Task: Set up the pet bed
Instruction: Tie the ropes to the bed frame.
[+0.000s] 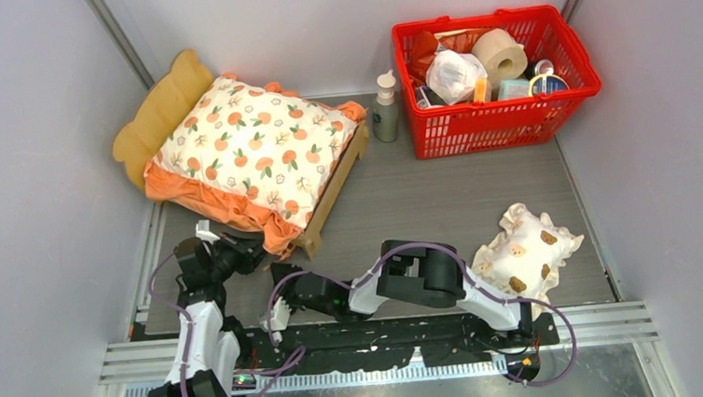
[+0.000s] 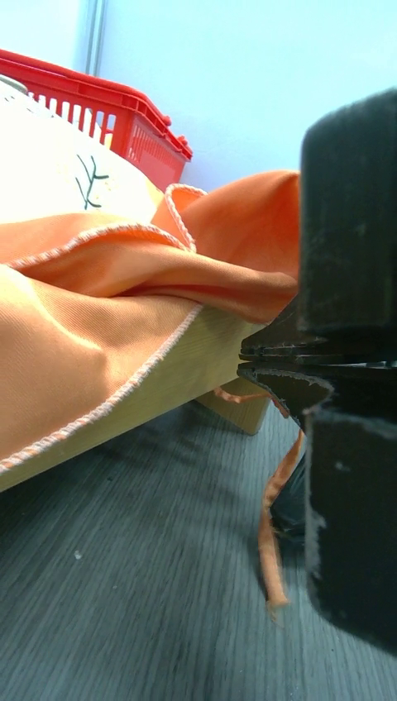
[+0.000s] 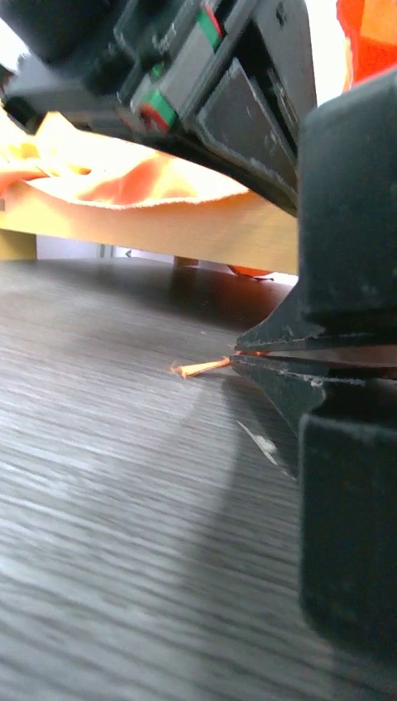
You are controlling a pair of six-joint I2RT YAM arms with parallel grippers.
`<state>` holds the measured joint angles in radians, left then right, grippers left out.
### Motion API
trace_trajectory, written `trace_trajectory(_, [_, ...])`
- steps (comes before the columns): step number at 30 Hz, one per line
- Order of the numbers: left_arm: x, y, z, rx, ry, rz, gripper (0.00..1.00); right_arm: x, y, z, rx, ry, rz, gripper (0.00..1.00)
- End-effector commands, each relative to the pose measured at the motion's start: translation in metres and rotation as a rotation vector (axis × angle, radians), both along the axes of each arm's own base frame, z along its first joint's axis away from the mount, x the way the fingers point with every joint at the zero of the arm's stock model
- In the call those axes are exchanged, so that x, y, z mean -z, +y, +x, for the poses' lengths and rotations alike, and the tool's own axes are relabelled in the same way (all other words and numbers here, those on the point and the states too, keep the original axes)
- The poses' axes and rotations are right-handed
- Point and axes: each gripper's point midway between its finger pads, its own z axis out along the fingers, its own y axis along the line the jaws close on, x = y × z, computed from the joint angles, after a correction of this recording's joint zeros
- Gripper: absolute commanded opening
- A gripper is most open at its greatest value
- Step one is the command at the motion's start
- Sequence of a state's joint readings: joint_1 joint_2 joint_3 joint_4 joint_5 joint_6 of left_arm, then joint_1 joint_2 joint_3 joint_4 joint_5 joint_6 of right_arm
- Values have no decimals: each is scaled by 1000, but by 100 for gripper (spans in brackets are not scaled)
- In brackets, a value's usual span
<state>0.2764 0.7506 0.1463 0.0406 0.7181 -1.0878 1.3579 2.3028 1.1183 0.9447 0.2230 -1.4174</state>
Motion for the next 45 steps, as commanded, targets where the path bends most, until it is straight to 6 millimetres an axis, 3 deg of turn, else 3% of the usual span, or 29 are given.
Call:
trace_trajectory(1, [-23, 15, 19, -43, -61, 76, 0, -2, -10, 8, 42, 9, 6, 7])
trace_trajectory(2, [-25, 18, 22, -51, -65, 99, 0, 1, -16, 8, 44, 17, 1, 6])
trace_trajectory(5, [-29, 25, 29, -81, -73, 130, 0, -17, -25, 5, 54, 43, 62, 5])
trace_trajectory(11, [-32, 25, 34, -87, -70, 114, 0, -36, -51, 6, 111, 124, 170, 5])
trace_trajectory(14, [-28, 22, 32, -80, -52, 94, 0, -41, -51, -1, 70, 121, 216, 7])
trace_trajectory(15, [-26, 22, 31, -79, -46, 89, 0, -42, -50, -3, 55, 113, 238, 12])
trace_trajectory(17, [-23, 21, 29, -73, -34, 84, 0, -39, -46, -8, 8, 85, 237, 37])
trace_trajectory(19, [-21, 19, 28, -63, -28, 77, 0, -34, -40, -11, -27, 44, 222, 50])
trace_trajectory(20, [-21, 18, 27, -58, -26, 75, 0, -28, -38, -11, -39, 15, 207, 52])
trace_trajectory(28, [-19, 15, 21, -43, -22, 71, 0, -37, -24, 1, -39, -142, 239, 69])
trace_trajectory(32, [-20, 12, 19, -33, -25, 62, 0, -35, -17, 5, -65, -177, 200, 70])
trace_trajectory(45, [-20, 10, 17, -25, -28, 50, 0, -16, 0, 18, -119, -208, 63, 58])
